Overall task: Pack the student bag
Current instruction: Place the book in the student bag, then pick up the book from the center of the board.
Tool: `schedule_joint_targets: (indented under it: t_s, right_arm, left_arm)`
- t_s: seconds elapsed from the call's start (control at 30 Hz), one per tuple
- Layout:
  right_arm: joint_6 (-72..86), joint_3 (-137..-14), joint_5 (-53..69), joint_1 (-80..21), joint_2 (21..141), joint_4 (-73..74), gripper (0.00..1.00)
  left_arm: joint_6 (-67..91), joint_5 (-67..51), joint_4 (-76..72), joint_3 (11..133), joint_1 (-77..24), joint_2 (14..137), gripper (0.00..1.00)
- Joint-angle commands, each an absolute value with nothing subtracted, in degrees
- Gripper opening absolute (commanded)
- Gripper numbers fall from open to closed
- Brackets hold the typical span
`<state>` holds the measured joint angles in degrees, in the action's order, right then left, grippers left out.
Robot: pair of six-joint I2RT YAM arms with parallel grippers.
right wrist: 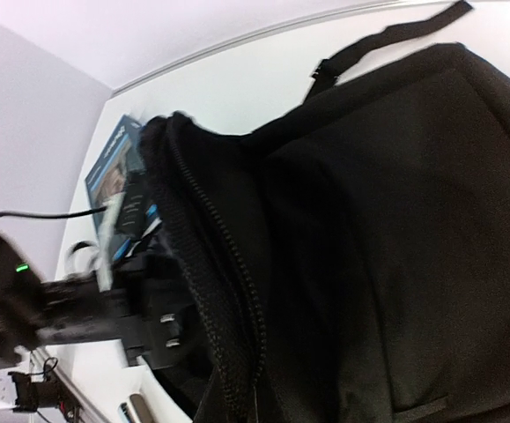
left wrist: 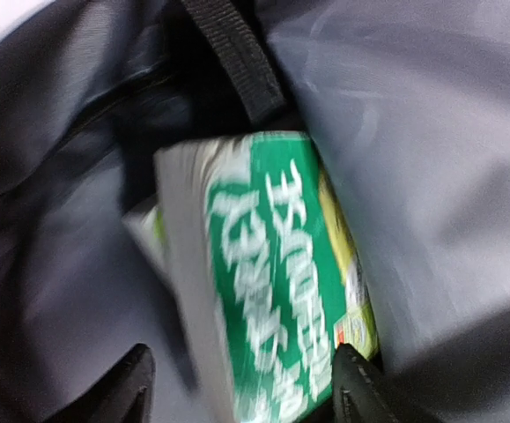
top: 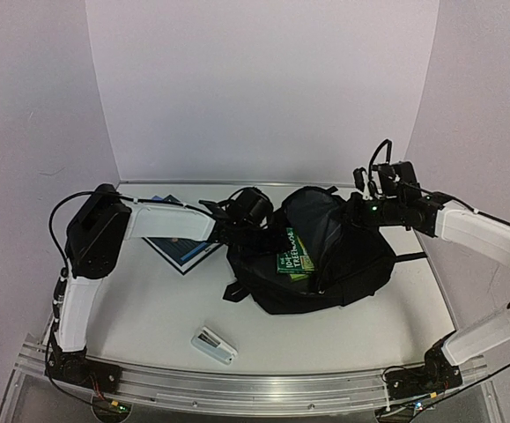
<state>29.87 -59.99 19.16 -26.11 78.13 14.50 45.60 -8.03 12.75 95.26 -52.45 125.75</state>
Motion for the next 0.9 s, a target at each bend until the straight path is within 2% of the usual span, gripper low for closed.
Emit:
schedule_joint_targets:
  t_s: [0.0,0.1,0.27,0.33,0.5,0.73,0.8,0.83,0.87]
  right_arm:
    - [31.70,-56.17,14.80,-23.69,78.38,10.66,0.00]
    - [31.98,-53.11,15.16,-21.74,80.24,8.84,0.00]
    - [32.80,-49.40,14.66,-18.62,82.99,5.90,0.00]
    - [32.84,-48.80,14.79,-18.33,84.09,5.11,0.03]
    - [32.47,-48.02,17.06,-18.22,87.27,2.99,0.25]
    - [31.19,-49.29,16.33,-18.15,76.76,6.98,0.72]
    - [31.12,-49.95,15.07,-18.17,74.66,9.31,0.77]
    - [30.98,-50.52,12.43,-18.20,72.97,11.43,0.87]
    - [30.95,-50.82,11.28,-18.17,72.14,12.46,0.90]
  left_arm:
    - [44.21,-7.00,13.15,90.44,-51.54,112.42,0.73]
    - [42.98,-6.53,13.88,85.55,-50.96,104.62,0.80]
    - [44.35,-8.68,15.15,77.40,-46.64,95.36,0.84]
    - [45.82,-10.03,14.19,74.09,-44.86,93.02,0.85]
    - [50.36,-13.32,10.49,60.78,-37.28,84.42,0.86]
    - [50.27,-14.60,11.24,55.13,-31.04,78.29,0.91]
    - [50.33,-15.55,10.86,53.71,-29.25,77.07,0.91]
    - [50.17,-15.84,10.64,52.82,-28.01,76.01,0.92]
    - [50.01,-15.98,10.75,52.43,-27.37,75.47,0.92]
